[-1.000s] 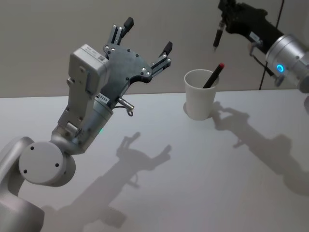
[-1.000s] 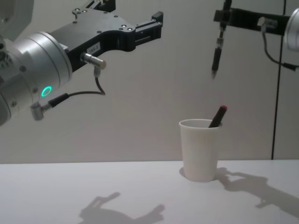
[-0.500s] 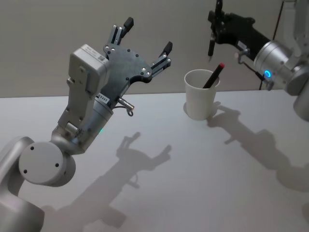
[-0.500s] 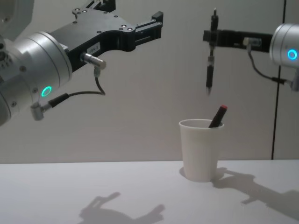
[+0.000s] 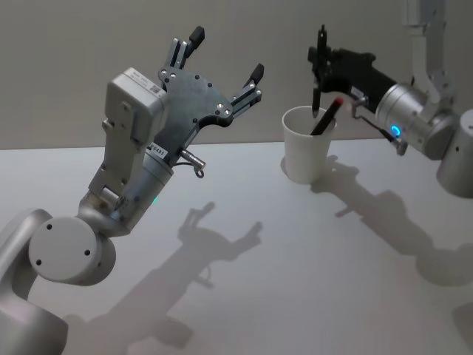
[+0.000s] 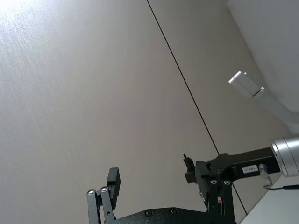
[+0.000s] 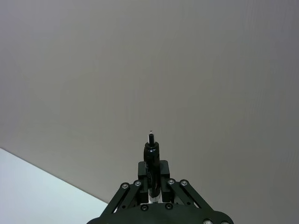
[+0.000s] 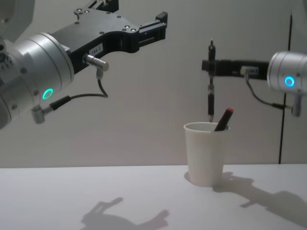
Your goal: Place the pen into the pen holder.
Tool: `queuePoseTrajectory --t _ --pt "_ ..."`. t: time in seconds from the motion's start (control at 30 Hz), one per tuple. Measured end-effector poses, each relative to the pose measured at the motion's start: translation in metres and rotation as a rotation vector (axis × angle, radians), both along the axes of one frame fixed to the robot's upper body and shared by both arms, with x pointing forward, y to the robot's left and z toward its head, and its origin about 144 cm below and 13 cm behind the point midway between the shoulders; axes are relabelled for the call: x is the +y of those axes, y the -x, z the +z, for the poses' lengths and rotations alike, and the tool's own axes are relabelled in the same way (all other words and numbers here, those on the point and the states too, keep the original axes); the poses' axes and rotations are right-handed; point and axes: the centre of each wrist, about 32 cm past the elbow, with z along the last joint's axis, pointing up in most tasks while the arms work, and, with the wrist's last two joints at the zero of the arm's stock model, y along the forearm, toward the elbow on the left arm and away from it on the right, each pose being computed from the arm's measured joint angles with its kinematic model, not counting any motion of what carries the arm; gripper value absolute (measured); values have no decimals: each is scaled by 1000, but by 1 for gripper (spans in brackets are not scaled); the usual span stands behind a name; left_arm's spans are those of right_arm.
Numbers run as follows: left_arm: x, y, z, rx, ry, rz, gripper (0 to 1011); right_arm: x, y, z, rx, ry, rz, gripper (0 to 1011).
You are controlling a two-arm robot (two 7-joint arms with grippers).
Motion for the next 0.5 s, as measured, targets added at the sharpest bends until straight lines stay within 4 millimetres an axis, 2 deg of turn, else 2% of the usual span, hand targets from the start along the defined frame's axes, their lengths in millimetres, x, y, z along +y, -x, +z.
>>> queuePoseTrajectory --t 0.27,0.5 --pt "0 0 0 0 0 0 1001 1 -2 -10 30 14 5 135" --pt "0 0 0 0 0 0 1001 1 -3 -15 45 20 5 327"
